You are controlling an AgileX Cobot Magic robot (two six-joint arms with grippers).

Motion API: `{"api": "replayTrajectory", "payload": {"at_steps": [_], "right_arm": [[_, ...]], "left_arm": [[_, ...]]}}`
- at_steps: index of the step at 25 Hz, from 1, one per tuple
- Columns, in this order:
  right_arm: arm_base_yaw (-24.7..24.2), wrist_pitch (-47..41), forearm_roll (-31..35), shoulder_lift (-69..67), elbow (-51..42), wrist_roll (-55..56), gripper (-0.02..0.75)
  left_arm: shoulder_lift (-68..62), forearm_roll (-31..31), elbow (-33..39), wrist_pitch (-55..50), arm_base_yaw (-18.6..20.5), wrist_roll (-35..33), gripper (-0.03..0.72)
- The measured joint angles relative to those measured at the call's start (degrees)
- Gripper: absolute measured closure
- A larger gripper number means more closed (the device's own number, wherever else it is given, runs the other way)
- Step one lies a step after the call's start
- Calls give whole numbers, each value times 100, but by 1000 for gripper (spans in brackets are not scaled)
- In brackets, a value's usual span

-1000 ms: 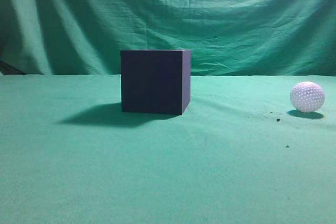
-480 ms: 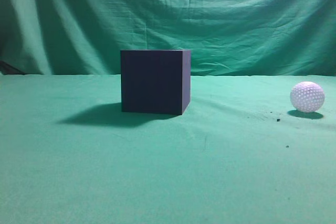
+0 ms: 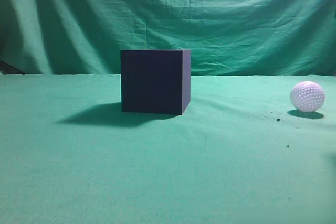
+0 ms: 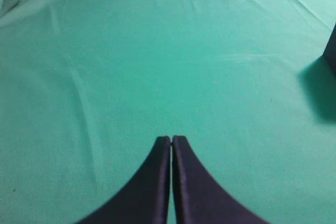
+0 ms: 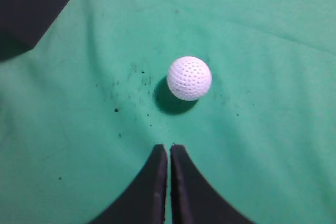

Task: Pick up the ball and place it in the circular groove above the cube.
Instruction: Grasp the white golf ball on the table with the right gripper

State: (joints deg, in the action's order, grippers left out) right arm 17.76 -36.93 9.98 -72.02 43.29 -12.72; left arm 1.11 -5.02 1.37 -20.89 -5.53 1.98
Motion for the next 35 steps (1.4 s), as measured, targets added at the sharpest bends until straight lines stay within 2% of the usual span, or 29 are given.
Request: {"api": "replayTrajectory", "payload": {"at_steps": [3,7,10,13,17,21,23,24,27,28,35], "right_arm": [[88,-148,-186,-689,448,196,738],[88,-218,-441,-1456,929,222,546],[88,-78,-574,-1916,1114,319,346],[88,36,-807,-2315,1255,697,214],[88,86,-1115,-2747,1414,1054,221],[88,206,-1153,-2964,1512,1105,221],[88,229,-1153,-3014,1512,1114,285],[88,229,-1153,-3036,1512,1114,279],[88,217,-1153,-3086,1525,1127,418],[88,193,-1153,-3086,1540,1139,429],[113,-662,-789,-2964,2416,1139,416]], "left_arm": [[0,0,0,0,0,0,688],[0,0,0,0,0,0,688],[0,0,0,0,0,0,688],[0,0,0,0,0,0,688],[0,0,0,0,0,0,688],[0,0,0,0,0,0,688],[0,0,0,0,0,0,688],[0,0,0,0,0,0,688],[0,0,0,0,0,0,688],[0,0,0,0,0,0,688],[0,0,0,0,0,0,688]]}}
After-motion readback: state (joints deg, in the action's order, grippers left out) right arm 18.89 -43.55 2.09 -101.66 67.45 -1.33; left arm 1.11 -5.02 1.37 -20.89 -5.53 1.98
